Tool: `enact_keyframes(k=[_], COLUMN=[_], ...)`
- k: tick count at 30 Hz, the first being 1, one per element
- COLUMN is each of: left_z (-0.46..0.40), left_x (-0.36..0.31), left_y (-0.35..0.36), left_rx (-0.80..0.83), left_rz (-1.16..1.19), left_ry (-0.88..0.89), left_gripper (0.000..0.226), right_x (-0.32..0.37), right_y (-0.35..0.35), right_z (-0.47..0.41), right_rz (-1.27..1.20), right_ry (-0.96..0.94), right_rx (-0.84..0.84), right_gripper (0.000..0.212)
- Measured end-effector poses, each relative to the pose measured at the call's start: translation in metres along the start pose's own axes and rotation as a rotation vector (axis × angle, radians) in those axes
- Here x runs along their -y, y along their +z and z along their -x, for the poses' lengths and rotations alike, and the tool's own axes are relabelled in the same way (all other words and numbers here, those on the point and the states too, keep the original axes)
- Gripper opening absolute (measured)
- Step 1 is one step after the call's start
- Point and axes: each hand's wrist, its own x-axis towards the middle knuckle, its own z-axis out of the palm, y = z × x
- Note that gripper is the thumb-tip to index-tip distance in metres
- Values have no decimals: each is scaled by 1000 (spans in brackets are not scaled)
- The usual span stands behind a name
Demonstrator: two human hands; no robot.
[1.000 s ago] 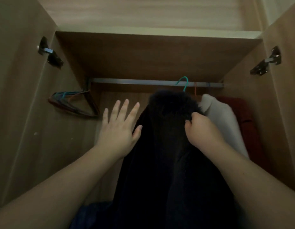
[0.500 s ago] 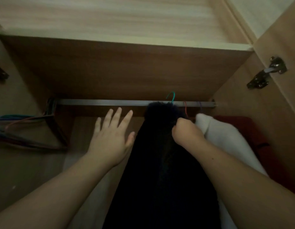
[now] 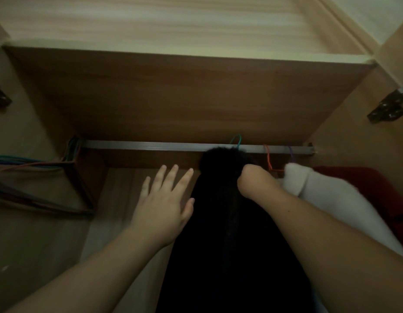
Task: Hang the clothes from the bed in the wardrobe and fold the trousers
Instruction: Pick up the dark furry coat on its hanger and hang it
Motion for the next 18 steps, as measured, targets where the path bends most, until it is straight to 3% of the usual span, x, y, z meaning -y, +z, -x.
enact_keyframes(k=[4,9,14,18], left_z=[5,14,25,41], left_x=[3,6,13,10], left_y=[-3,-2,-2,-3], left_rx=[-5,39,32,69], left_rz=[4,20,42,139], left_ry=[4,1,-8,-29], left_gripper=[66,65,67,66], right_x=[6,5,18,3], right_y=[-1,31,6,17], right_z=[-15,2,15,45], right_rz=[88,118,255,301], right_ry=[-17,-149,-59,-130], right_rx=[48,-182,95,-121], right_gripper=[25,22,14,24])
